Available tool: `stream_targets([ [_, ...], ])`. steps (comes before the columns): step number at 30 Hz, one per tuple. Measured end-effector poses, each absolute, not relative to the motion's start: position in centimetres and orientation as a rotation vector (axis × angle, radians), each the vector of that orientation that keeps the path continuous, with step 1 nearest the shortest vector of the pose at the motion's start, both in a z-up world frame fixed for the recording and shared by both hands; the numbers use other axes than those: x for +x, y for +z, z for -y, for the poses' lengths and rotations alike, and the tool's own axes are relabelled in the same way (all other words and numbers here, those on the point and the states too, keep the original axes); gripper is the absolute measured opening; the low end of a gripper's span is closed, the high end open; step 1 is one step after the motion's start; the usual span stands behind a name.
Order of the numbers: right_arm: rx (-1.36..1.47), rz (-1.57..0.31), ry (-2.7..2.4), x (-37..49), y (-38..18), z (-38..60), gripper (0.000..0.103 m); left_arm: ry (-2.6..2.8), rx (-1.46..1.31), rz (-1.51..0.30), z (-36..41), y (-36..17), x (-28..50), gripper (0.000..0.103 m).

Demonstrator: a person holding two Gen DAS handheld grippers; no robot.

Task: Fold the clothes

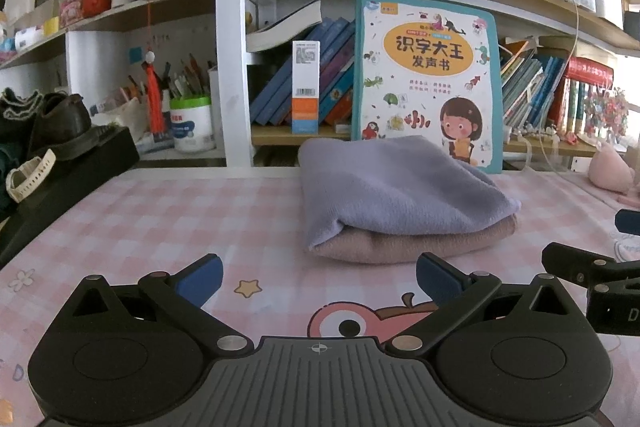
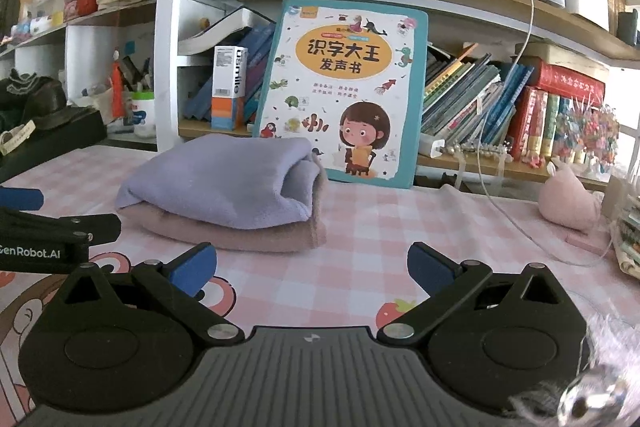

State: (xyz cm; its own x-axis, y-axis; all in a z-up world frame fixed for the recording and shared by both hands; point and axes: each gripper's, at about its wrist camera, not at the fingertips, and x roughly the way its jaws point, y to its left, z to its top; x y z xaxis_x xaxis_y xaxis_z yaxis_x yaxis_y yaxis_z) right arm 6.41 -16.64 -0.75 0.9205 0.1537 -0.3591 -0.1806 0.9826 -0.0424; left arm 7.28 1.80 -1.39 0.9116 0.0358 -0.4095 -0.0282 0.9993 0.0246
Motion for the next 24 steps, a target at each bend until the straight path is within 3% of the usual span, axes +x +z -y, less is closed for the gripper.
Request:
stream_targets([
  [24, -0.056, -0.373, 0.172, 6.57, -0.82, 16.93, 0.103, 0.035, 0.012, -0.433, -1.94, -1.41, 7.42, 0.103],
])
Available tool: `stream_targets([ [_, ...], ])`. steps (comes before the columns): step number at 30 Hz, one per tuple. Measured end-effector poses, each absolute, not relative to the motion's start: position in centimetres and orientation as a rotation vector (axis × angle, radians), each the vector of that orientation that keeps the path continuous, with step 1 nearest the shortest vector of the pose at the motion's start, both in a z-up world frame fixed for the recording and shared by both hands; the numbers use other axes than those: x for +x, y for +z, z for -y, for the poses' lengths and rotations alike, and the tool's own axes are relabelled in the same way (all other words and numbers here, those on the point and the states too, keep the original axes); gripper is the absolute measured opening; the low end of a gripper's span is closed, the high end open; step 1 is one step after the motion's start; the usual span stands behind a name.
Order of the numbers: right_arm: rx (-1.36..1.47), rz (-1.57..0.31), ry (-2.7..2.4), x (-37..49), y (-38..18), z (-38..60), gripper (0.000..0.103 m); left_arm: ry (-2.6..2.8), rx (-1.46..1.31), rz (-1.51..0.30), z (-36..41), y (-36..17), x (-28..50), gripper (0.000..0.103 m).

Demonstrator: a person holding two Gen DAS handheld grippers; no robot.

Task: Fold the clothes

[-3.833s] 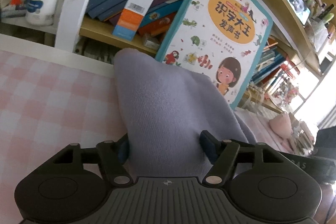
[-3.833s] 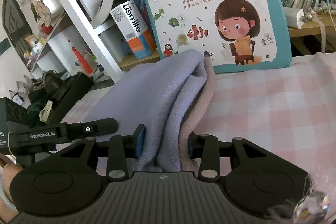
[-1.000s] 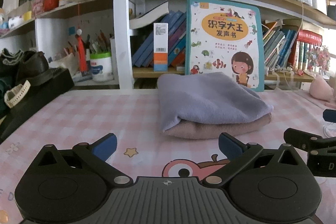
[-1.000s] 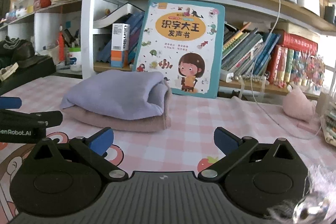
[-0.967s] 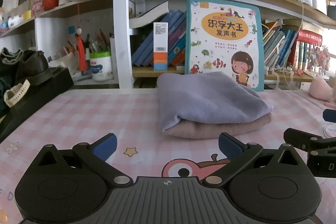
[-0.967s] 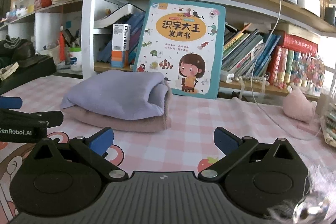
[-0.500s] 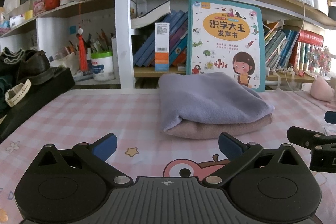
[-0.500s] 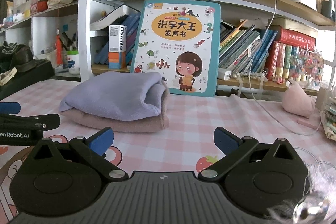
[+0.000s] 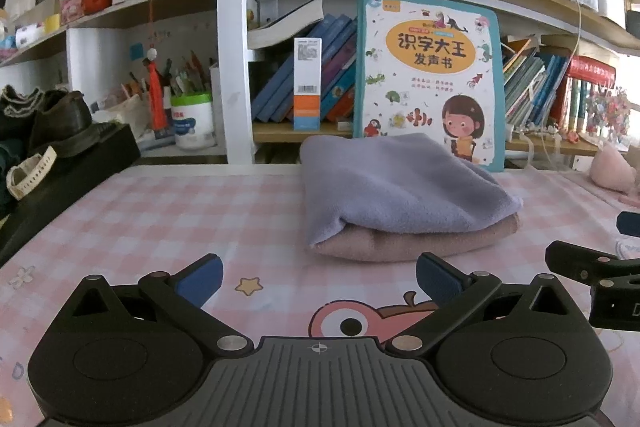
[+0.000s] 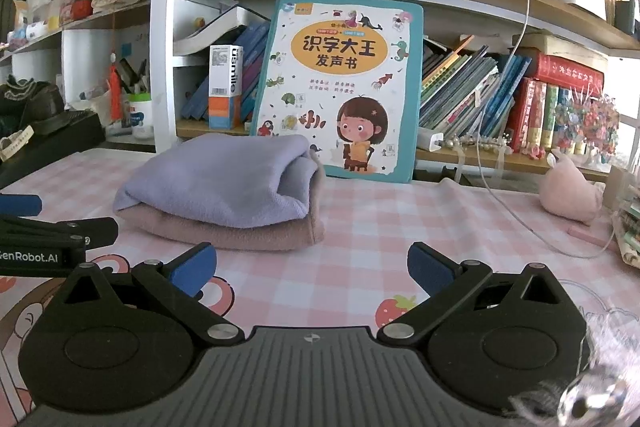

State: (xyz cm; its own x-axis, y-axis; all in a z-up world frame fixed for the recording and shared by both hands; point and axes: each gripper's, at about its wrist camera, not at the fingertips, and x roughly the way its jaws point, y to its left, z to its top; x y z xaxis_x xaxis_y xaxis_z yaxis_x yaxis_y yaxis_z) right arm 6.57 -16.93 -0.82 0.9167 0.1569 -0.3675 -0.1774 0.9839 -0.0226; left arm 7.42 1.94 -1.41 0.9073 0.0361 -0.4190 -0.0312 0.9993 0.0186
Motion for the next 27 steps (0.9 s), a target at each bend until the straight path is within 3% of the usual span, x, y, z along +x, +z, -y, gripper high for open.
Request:
stream_targets([
  [27, -0.051, -0.384, 0.171, 6.71, -0.81, 16.91, 0.103, 0.023, -0.011, -0.408, -2.27, -1.36, 7.04, 0.103],
])
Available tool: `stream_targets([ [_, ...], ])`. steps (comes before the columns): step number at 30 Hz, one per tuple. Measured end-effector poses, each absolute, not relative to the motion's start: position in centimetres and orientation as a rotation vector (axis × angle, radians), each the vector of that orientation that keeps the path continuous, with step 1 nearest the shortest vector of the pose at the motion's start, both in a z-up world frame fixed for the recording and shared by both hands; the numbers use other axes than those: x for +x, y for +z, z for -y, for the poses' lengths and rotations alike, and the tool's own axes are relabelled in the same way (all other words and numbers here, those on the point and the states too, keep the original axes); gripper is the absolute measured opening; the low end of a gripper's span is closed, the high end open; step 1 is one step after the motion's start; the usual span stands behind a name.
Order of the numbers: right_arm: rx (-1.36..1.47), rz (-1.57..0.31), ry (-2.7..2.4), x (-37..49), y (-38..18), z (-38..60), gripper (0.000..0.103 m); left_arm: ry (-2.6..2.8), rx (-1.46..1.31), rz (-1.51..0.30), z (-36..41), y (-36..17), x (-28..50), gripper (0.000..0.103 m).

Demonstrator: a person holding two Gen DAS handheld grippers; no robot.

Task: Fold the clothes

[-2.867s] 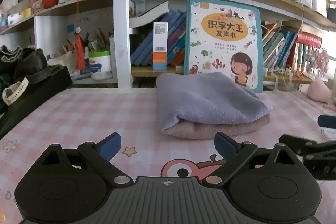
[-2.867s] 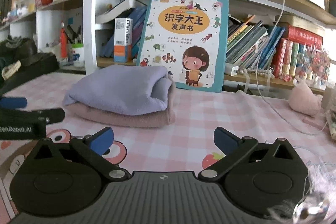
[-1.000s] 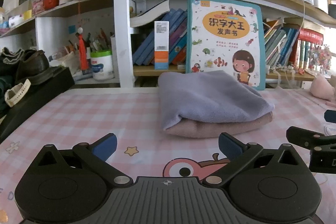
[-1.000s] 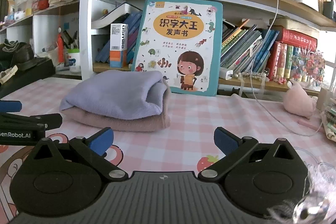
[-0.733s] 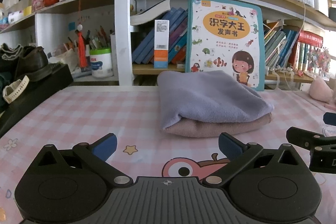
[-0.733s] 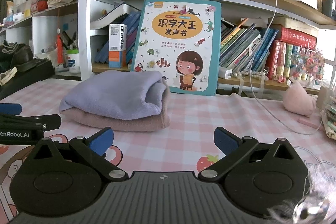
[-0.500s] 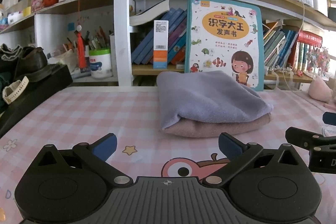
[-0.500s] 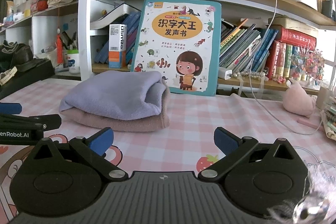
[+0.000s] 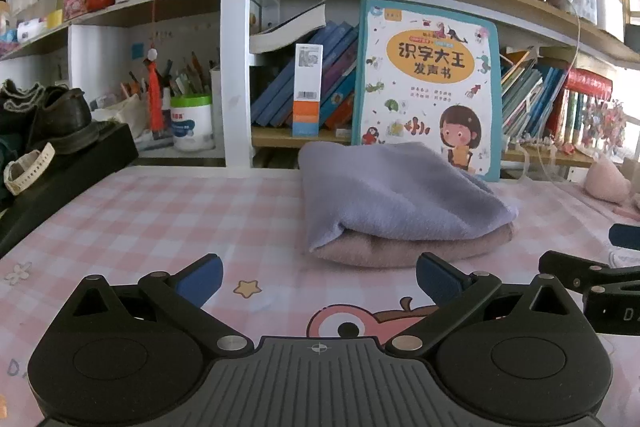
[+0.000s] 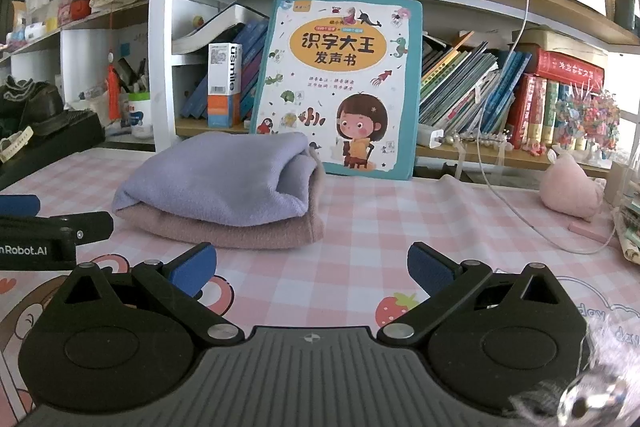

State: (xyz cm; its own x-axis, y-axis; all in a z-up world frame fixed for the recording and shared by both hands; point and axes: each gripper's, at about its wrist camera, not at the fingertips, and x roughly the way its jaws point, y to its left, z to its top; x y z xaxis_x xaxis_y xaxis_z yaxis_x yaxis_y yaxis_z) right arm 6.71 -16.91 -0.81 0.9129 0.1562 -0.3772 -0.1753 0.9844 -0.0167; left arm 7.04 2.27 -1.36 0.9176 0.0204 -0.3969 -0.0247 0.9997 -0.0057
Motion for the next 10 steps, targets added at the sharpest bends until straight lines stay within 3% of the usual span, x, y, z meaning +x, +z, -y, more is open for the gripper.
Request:
stream_targets([
  [10, -0.045, -0.389, 0.17, 6.79, -0.82, 17.0, 0.103, 0.024, -0.002, -0.419, -2.14, -1.36, 7.28, 0.103],
])
